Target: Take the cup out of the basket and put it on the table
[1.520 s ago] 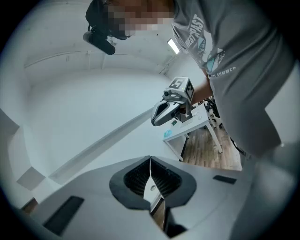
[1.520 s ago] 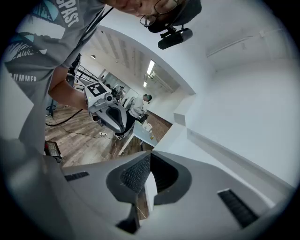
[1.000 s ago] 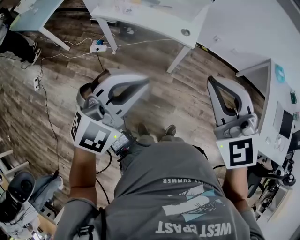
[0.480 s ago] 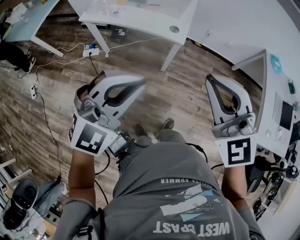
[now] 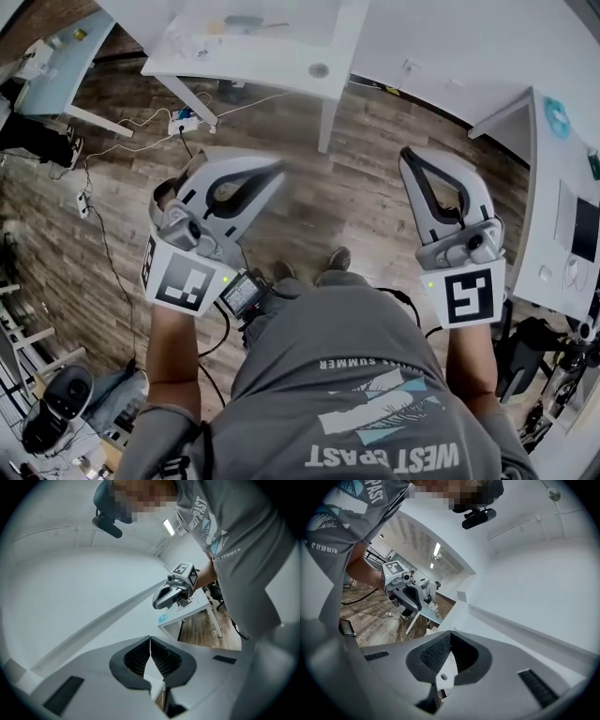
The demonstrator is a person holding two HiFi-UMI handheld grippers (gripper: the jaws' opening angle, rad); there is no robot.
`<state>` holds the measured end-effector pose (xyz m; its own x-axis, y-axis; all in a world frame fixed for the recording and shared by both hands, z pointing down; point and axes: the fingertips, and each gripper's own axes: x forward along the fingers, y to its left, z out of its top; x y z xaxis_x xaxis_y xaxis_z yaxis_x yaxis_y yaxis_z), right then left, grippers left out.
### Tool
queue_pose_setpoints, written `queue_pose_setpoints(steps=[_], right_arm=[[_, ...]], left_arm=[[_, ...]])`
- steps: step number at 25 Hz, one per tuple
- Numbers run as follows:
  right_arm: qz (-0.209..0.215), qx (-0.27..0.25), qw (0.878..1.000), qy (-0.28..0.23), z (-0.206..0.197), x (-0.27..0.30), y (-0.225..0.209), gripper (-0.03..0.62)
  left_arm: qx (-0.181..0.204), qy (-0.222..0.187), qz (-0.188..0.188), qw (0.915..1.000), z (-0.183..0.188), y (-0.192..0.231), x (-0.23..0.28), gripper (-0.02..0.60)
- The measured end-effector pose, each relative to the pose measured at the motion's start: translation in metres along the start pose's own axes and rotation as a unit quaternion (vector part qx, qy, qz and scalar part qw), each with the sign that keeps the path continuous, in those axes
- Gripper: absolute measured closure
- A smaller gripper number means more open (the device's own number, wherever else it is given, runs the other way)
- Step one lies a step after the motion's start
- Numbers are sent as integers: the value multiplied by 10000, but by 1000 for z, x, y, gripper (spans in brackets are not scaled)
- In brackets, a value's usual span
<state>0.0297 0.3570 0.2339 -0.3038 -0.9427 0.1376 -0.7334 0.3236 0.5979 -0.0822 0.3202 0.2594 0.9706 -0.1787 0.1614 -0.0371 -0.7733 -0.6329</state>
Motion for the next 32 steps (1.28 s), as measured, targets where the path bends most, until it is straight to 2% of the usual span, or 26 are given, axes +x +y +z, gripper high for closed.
queue_pose_setpoints(steps=[8, 14, 17, 23, 29, 32], right_arm=[[37, 155, 9998, -68, -34, -14, -33, 583], [-66, 109, 9999, -25, -44, -2, -42, 583], [-273, -322, 9990, 140, -45, 17, -48, 583], [-478, -1649, 9841, 466, -32, 63, -57, 583], [-481, -2004, 9764, 639, -19, 107, -64, 583], [-450, -2069, 9746, 734, -18, 119, -65, 583]], left_arm=[[-49, 197, -61, 9998, 10, -1, 45, 566], [82, -84, -97, 9999, 5, 11, 58, 566], [172, -37, -184, 9997, -10, 23, 61, 566], [872, 22, -60, 9962, -44, 59, 62, 566], [1086, -312, -90, 9936, -64, 97, 59, 566], [1287, -322, -192, 9910, -73, 104, 65, 566]])
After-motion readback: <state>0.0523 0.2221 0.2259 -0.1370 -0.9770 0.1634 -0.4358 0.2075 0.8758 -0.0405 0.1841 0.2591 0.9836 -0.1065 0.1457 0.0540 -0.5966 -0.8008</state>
